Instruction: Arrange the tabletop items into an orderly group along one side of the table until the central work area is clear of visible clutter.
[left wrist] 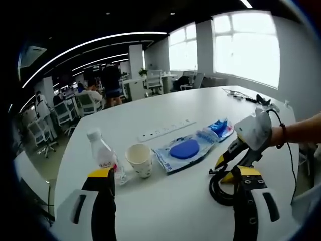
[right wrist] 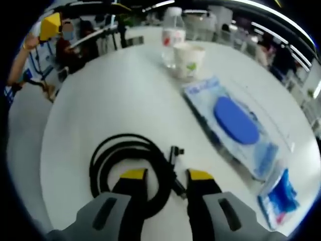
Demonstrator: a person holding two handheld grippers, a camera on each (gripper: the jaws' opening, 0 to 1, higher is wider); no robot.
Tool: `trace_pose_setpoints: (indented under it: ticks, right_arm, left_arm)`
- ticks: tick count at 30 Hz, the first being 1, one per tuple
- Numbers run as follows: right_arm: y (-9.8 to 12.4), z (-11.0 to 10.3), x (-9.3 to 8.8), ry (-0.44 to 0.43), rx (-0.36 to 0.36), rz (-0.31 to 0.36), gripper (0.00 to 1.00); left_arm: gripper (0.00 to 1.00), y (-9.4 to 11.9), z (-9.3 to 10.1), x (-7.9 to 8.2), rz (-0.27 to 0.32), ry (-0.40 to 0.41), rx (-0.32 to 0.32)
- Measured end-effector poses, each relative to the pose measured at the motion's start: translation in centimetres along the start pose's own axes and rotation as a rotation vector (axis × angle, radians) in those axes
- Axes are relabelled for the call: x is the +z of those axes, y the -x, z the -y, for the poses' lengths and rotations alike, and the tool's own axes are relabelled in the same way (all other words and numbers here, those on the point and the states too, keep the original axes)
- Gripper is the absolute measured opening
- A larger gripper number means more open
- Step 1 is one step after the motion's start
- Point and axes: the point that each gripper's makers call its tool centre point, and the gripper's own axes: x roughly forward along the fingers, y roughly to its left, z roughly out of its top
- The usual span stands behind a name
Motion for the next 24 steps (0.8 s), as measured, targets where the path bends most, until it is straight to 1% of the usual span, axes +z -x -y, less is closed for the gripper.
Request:
trace_pose_setpoints:
  ticks: [2,5,6,8,10,16,19,24]
  right_arm:
    - [0.0,0.0,0.0,0.004,0.000,0.003,0.25]
    - [0.1,0.2,-0.2,0.020,-0.004,0.000,0.16]
    - [0.1,0.1,-0.2,0.004,-0.006,0.005,0.16]
    - [0.0,0.0,-0.3,0.026,-0.002,0.010,0.15]
    - [0.1,0.0,-0.3,0.021,-0.002,0.012,0.13]
    - [0.1,-0.1,-0.3,0.057,0.011,0.008,0.09]
    - [0.2,-0.2,-0.3,0.050,0.022,0.004,0.08]
    - [0.6,-0.6,-0.1,0.028,0.045,0.013,0.07]
  left_arm:
    - [0.98,0.2,-0.2,-0.2,-0.009,-0.004,0.010]
    - [0.96,0.7,-0.4,-0.2,0.006,-0.014,0.023]
    - [0.95,0.8,-0.5,-0.2,0.008,-0.017,0.029]
    - [0.95,1.1,-0.9,-0.3,0.005,-0.006,0.045]
    - [0.94,1.5,-1.0,-0.3,0.009,0.008,0.042]
    - [0.94,2.0,-1.2,-1.0,-0.004,0.020,0.049]
    - [0.93,2.1,-1.2,-1.5,-0.014,0.043,0.048]
    - [0.93,2.3,-1.2,-1.8,-0.023,0.052,0.051]
